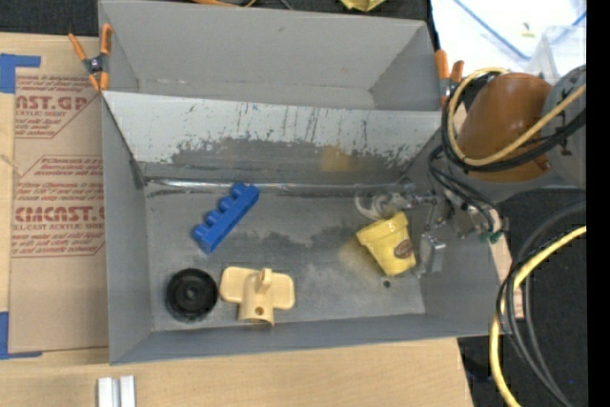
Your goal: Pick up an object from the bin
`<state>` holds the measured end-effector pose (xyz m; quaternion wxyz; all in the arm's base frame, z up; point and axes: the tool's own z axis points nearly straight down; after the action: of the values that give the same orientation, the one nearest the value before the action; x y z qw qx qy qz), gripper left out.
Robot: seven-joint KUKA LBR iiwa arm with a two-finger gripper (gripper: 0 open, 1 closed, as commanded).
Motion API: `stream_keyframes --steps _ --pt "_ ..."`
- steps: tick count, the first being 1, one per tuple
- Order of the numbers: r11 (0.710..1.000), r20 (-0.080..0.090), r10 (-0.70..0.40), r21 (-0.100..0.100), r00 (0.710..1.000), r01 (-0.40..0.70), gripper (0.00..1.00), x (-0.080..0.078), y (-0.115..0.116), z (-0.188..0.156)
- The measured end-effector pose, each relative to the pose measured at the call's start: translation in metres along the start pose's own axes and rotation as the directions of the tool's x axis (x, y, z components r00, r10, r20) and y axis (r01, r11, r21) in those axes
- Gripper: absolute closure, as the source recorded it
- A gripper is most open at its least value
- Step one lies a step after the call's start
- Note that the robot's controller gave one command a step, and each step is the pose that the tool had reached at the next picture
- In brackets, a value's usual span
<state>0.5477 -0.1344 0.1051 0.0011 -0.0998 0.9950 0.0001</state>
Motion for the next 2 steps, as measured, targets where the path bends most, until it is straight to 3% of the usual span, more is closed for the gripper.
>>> stream_keyframes --steps 1,2 --pt "0.927 0.028 -0.375 -0.014 0.926 0.376 0.00 -0.018 0.005 0.035" --pt "0.934 0.005 -0.356 0.000 0.934 0.356 0.00 -0.026 0.022 0.035"
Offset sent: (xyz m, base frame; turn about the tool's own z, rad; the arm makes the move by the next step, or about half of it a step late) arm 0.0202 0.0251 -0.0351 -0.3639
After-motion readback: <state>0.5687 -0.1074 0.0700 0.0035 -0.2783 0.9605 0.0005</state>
